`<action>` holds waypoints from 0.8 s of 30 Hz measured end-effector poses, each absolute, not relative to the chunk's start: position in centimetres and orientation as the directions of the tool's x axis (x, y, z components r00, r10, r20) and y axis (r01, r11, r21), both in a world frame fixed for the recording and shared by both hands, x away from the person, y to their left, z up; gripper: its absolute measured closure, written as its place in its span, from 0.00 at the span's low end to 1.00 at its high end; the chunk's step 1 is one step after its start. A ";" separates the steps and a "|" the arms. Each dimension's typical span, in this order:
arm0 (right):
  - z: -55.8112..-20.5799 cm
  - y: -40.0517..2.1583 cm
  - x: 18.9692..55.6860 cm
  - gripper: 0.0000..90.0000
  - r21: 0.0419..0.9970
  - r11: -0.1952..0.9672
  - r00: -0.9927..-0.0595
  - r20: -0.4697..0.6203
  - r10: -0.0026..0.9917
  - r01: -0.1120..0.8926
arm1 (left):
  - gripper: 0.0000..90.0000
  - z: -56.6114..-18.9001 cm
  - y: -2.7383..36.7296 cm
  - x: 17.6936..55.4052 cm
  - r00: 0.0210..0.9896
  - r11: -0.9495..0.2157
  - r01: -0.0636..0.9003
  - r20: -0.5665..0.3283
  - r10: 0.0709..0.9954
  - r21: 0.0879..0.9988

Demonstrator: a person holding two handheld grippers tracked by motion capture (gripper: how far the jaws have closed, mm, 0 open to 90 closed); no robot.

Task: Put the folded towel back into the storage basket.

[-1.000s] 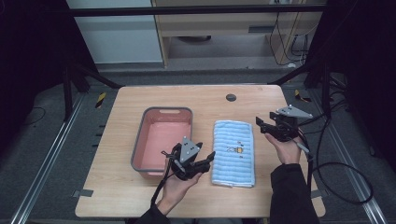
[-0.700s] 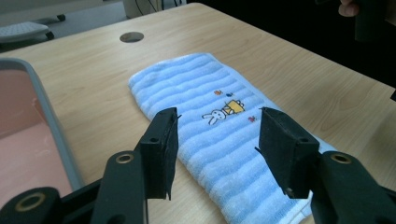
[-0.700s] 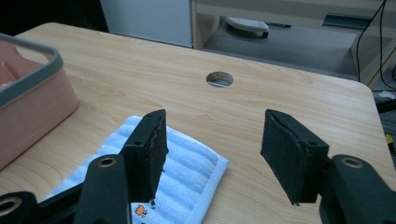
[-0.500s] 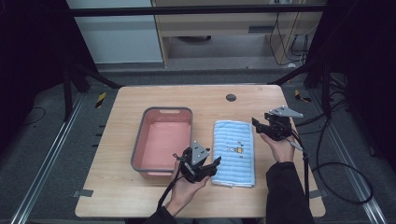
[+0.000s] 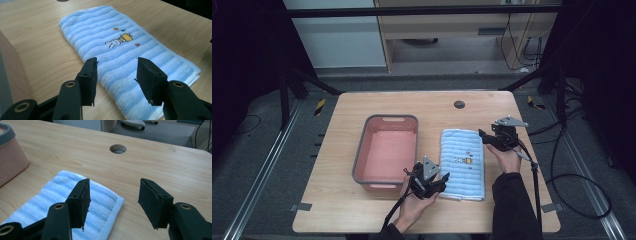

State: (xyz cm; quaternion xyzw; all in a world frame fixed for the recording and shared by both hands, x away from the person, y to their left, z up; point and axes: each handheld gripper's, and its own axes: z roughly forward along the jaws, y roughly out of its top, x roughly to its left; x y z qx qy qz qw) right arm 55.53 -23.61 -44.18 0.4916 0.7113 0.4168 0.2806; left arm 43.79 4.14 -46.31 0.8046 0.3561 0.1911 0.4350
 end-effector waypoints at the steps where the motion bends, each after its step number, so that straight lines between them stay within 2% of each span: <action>1: -44.7 -23.6 55.7 0.47 0.862 0.173 -0.359 0.011 0.933 0.476 | 0.57 -46.6 4.1 43.9 0.671 -0.372 0.412 0.000 0.741 0.832; 24: -48.9 -22.6 57.3 0.49 0.782 0.229 -0.372 0.005 0.928 0.580 | 0.59 -49.9 3.3 43.8 0.649 -0.405 0.494 -0.016 0.760 0.770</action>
